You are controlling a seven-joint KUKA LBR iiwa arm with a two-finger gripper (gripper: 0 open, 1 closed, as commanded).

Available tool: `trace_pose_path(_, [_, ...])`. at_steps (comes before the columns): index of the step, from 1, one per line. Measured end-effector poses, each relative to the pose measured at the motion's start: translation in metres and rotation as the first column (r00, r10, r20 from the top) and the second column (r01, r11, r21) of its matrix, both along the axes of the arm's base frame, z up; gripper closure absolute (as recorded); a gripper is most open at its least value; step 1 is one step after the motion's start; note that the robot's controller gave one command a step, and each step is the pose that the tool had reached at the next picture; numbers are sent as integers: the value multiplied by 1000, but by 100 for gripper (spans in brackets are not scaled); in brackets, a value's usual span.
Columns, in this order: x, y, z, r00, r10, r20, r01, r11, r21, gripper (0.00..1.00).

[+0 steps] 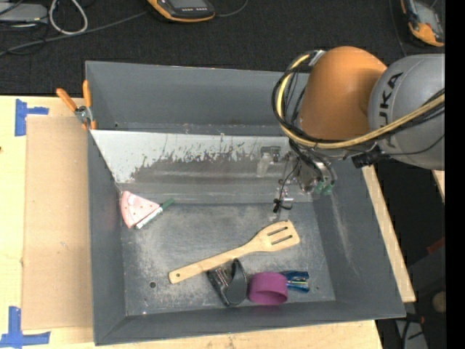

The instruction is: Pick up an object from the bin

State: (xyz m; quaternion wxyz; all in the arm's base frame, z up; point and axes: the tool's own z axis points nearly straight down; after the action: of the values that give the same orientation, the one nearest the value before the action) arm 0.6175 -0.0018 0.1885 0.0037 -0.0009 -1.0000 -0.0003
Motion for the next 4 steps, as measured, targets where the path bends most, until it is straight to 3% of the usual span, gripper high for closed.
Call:
trace_pose_path(1, [1, 0, 4, 1000, 1, 7, -1, 1000, 0, 0])
trace_pose_path(2, [-22, -38, -73, 997, 74, 8, -74, 997, 0, 0])
trace_pose_path(3, [-22, -36, -121, 999, 38, 15, -38, 999, 2, 0])
trace_pose_path(4, [-40, -49, -119, 985, 170, 6, -170, 985, 1, 0])
